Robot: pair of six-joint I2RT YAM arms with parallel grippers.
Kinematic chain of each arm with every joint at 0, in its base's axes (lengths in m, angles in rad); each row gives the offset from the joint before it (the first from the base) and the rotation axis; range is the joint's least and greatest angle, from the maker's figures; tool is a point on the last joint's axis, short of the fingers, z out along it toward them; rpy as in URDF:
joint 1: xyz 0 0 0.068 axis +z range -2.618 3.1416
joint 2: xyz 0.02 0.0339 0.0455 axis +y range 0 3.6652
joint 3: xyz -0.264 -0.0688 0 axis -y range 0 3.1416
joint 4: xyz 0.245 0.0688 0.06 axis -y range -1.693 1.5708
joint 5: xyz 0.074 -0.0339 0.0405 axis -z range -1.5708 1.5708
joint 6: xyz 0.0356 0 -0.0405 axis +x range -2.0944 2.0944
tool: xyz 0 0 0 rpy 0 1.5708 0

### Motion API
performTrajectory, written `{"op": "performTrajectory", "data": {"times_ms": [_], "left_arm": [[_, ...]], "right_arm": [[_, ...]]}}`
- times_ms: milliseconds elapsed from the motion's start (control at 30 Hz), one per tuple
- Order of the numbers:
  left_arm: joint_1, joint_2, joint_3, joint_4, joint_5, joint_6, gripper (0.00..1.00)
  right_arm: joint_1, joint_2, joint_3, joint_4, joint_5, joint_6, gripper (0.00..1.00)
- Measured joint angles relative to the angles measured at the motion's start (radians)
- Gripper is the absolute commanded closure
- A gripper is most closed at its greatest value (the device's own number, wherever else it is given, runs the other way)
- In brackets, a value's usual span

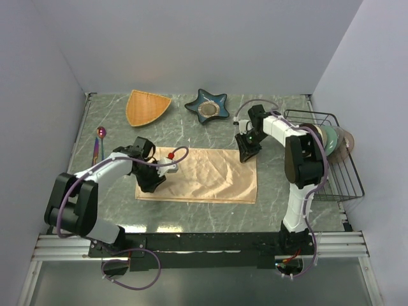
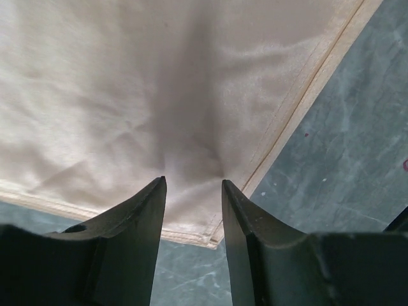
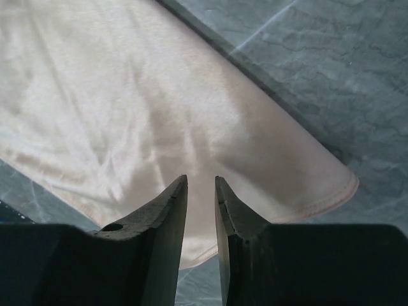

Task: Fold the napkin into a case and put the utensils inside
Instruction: Pick up the rectangle-folded napkin at the center of the board.

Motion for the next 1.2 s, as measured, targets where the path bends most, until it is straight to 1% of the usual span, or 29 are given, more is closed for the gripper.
{"op": "performTrajectory", "data": {"times_ms": [133, 200, 267, 400, 500, 533, 633, 733, 833, 867, 967, 1067, 1200], "left_arm": [[-0.008, 0.060, -0.026, 0.031, -0.055, -0.044, 0.58], [-0.007, 0.077, -0.013, 0.035, -0.079, -0.066, 0.60], [-0.005, 0.102, 0.006, 0.033, -0.099, -0.074, 0.59], [0.038, 0.158, 0.077, 0.029, -0.109, -0.079, 0.54], [0.087, 0.178, 0.114, 0.030, -0.091, -0.087, 0.48], [0.105, 0.178, 0.127, 0.024, -0.076, -0.092, 0.44], [0.143, 0.152, 0.170, 0.035, -0.038, -0.135, 0.39], [0.164, 0.109, 0.201, 0.062, -0.012, -0.223, 0.36], [0.182, 0.086, 0.218, 0.104, 0.005, -0.362, 0.37], [0.188, 0.085, 0.220, 0.117, 0.005, -0.401, 0.36], [0.212, 0.085, 0.217, 0.150, -0.022, -0.527, 0.38], [0.247, 0.088, 0.211, 0.183, -0.056, -0.606, 0.39], [0.302, 0.133, 0.210, 0.212, -0.091, -0.666, 0.44]], "right_arm": [[0.000, 0.021, -0.023, 0.014, 0.028, 0.011, 0.68], [0.000, 0.021, -0.043, 0.024, 0.034, 0.015, 0.68], [0.000, 0.020, -0.070, 0.031, 0.033, 0.022, 0.67], [0.000, -0.001, -0.092, 0.034, 0.023, 0.029, 0.62], [0.000, -0.022, -0.093, 0.021, -0.002, 0.029, 0.60], [-0.001, -0.038, -0.093, 0.016, -0.009, 0.029, 0.60], [-0.003, -0.125, -0.090, 0.003, -0.026, 0.028, 0.60], [-0.010, -0.190, -0.075, 0.001, -0.022, 0.029, 0.57], [-0.027, -0.207, -0.066, 0.010, -0.004, 0.045, 0.51], [-0.037, -0.206, -0.071, 0.011, 0.001, 0.054, 0.47], [-0.068, -0.206, -0.103, 0.011, 0.009, 0.080, 0.42], [-0.100, -0.208, -0.155, 0.019, 0.014, 0.095, 0.42], [-0.137, -0.208, -0.224, 0.006, 0.003, 0.111, 0.42]]}}
